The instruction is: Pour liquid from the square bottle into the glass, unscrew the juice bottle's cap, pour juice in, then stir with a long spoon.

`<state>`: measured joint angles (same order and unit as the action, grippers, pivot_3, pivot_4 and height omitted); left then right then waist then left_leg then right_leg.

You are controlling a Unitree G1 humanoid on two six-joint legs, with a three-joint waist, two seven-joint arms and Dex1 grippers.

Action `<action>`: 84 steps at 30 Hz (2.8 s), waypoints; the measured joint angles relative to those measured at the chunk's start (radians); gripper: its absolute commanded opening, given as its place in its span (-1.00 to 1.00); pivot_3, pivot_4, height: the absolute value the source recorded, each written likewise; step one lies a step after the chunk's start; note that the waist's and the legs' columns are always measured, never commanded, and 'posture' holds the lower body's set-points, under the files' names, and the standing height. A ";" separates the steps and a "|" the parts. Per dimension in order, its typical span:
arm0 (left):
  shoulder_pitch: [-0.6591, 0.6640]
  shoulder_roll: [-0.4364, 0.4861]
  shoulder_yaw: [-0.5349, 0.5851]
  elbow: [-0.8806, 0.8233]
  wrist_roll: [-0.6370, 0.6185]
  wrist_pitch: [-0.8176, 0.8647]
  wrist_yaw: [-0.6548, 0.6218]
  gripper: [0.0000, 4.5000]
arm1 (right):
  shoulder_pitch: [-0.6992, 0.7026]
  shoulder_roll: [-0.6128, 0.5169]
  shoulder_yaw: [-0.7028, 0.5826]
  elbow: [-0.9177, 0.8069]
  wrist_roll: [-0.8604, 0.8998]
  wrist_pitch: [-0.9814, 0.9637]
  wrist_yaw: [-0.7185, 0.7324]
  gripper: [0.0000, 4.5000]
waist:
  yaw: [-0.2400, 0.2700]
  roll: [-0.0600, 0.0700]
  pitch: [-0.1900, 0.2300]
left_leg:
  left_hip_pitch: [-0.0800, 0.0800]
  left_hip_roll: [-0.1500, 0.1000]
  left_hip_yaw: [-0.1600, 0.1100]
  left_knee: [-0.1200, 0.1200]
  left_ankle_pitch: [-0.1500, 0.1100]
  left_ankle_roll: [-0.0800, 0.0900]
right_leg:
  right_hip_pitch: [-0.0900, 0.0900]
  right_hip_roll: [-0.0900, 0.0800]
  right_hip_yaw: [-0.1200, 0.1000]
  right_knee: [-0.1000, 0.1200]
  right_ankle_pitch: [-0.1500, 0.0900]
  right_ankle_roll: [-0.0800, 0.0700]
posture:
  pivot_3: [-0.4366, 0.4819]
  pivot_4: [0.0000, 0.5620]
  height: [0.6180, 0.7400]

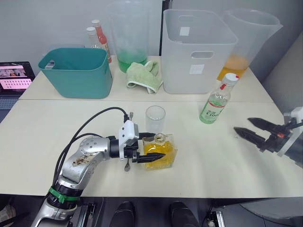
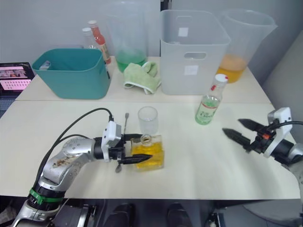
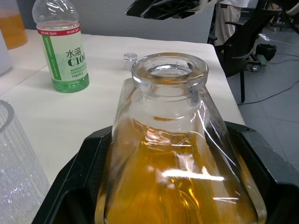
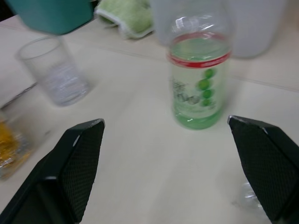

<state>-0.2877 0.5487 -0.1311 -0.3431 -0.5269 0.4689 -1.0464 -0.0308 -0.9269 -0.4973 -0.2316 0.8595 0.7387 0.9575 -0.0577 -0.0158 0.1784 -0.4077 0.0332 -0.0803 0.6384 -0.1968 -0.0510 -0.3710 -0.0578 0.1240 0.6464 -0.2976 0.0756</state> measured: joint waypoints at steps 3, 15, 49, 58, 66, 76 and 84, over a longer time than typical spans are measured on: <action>0.025 0.026 0.061 -0.043 -0.099 0.111 0.038 0.25 | -0.038 -0.043 0.024 -0.102 0.136 0.110 0.047 0.99 | -0.003 -0.002 0.002 | 0.000 0.000 -0.001 0.000 0.000 0.000 | 0.000 0.000 -0.001 0.000 -0.001 0.002 | -0.05 -0.47 1.00; 0.138 0.201 0.436 -0.222 -0.408 0.323 0.211 0.25 | -0.188 -0.023 0.218 -0.059 0.140 0.097 0.211 0.99 | 0.013 -0.011 0.010 | -0.013 0.001 0.000 0.001 0.001 -0.001 | -0.016 0.000 -0.001 0.003 0.001 -0.001 | -0.05 -0.47 1.00; -0.390 0.080 0.031 0.482 0.379 -0.248 0.331 0.25 | -0.130 0.071 0.209 -0.238 -0.088 -0.101 -0.017 0.99 | 0.022 -0.011 0.012 | -0.018 -0.001 -0.002 0.003 0.001 -0.001 | -0.019 0.000 -0.003 0.006 0.004 -0.002 | -0.05 -0.47 1.00; -0.509 0.008 -0.008 0.656 0.542 -0.535 0.377 0.25 | -0.126 0.073 0.202 -0.290 -0.021 -0.053 -0.095 0.99 | 0.027 -0.012 0.012 | -0.017 -0.001 -0.002 0.004 0.001 -0.001 | -0.020 0.000 -0.003 0.010 0.004 -0.002 | -0.05 -0.47 1.00; -0.510 -0.033 -0.049 0.765 0.667 -0.683 0.438 0.25 | -0.128 0.094 0.203 -0.310 -0.013 -0.051 -0.152 0.99 | 0.029 -0.012 0.012 | -0.017 -0.001 -0.002 0.005 0.002 -0.001 | -0.020 0.000 -0.003 0.011 0.004 -0.002 | -0.05 -0.47 1.00; -0.510 -0.042 -0.051 0.794 0.762 -0.812 0.489 0.25 | -0.106 0.095 0.204 -0.326 -0.013 -0.051 -0.178 0.99 | 0.036 -0.012 0.012 | -0.016 -0.001 -0.002 0.005 0.002 -0.001 | -0.020 0.000 -0.003 0.013 0.004 -0.002 | -0.05 -0.47 1.00; -0.510 -0.073 -0.087 0.830 0.808 -0.870 0.512 0.25 | -0.040 0.100 0.188 -0.326 -0.023 -0.069 -0.181 0.99 | 0.044 -0.012 0.012 | -0.016 -0.002 -0.002 0.006 0.002 -0.001 | -0.020 0.000 -0.003 0.014 0.004 -0.002 | -0.05 -0.47 1.00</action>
<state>-0.7978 0.4760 -0.2176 0.4867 0.2808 -0.4010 -0.5345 -0.0706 -0.8272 -0.3093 -0.5577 0.8366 0.6697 0.7762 -0.0140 -0.0277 0.1909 -0.4242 0.0316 -0.0824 0.6441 -0.1948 -0.0515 -0.3910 -0.0582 0.1209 0.6600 -0.2938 0.0738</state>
